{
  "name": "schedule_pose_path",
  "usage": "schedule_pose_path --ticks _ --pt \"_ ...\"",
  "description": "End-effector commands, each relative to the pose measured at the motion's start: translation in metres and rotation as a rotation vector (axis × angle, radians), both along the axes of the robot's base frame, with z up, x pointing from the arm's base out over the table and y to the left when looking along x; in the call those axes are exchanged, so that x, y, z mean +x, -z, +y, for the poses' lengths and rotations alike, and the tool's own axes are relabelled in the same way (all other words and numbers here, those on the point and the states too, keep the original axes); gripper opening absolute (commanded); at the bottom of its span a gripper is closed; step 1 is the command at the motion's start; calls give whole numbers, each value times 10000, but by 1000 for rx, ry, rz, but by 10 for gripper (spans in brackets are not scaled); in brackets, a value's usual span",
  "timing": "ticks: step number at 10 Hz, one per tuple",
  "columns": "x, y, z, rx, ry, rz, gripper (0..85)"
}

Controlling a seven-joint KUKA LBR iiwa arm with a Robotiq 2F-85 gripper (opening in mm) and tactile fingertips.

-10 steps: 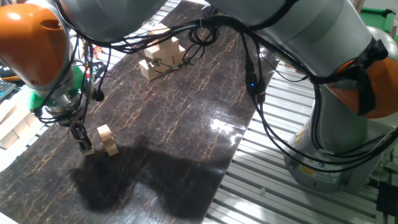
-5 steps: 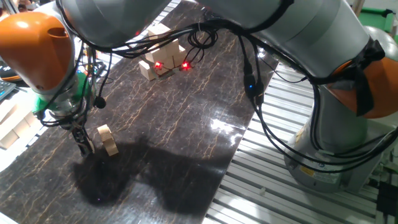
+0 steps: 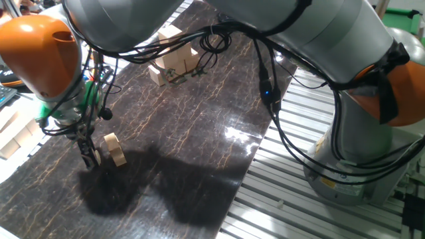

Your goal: Stack the blocks into a pyramid shape

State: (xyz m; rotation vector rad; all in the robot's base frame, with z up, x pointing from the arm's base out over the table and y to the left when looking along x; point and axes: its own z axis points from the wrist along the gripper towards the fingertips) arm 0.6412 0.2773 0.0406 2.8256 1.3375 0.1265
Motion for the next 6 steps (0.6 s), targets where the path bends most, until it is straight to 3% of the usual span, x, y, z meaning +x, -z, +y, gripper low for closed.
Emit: schedule_pose_path --ticks 1,3,4,6 --pt "4 26 0 2 -2 -3 657" --pt "4 69 -13 1 -4 -5 623" --pt "2 84 -21 -1 -10 -6 540" --pt "-2 77 -20 -2 -33 -7 233"
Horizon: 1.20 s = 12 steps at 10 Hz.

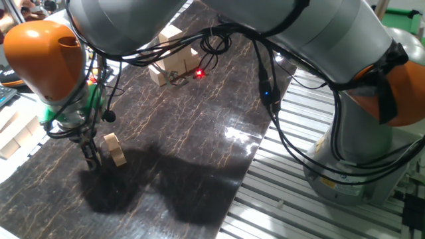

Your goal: Stack the blocks into a pyramid shape

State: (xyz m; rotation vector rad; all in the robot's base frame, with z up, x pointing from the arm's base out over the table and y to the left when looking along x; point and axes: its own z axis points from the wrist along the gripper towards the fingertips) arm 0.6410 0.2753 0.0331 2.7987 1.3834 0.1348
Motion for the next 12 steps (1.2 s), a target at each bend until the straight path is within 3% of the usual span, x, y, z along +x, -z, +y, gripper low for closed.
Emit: schedule_pose_path --ticks 1,3,8,12 --pt "-4 -18 -2 -2 -8 3 7" --pt "-47 -169 -11 -3 -13 3 7" --pt "-264 -681 -46 4 -5 -11 7" --pt "-270 -803 -210 -3 -14 12 7"
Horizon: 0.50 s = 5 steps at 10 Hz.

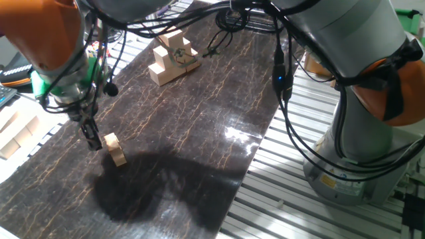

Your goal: Stack the blocks into a pyramid shape

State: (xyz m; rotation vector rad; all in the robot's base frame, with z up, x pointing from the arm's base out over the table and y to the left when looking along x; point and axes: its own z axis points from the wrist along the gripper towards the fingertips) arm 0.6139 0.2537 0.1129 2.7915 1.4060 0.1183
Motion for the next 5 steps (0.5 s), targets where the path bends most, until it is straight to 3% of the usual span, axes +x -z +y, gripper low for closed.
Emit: schedule_pose_path --ticks 1,5 --pt "-6 15 -35 1 -7 -2 7" --pt "-29 62 -164 2 -28 -2 7"
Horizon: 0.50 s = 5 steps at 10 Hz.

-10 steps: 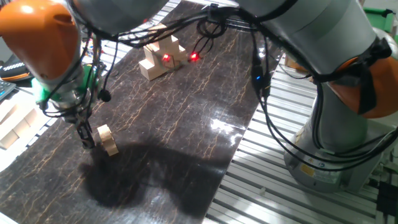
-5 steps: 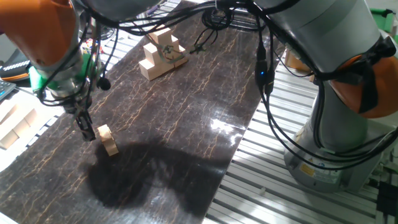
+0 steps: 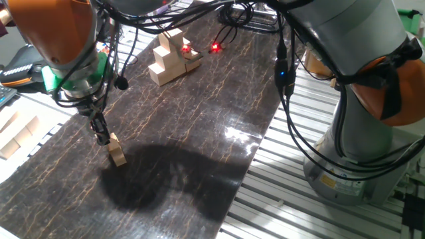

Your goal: Stack the blocks into a pyramid shape

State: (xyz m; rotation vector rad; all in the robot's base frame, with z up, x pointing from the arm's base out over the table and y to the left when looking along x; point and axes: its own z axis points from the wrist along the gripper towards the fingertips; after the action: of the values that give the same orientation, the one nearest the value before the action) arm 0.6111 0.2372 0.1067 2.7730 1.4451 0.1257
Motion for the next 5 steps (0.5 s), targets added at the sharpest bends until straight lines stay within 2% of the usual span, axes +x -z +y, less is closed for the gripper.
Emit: schedule_pose_path --ticks 1,5 --pt "-4 8 -18 -1 -5 0 7" --pt "-26 46 -84 1 -22 -7 7"
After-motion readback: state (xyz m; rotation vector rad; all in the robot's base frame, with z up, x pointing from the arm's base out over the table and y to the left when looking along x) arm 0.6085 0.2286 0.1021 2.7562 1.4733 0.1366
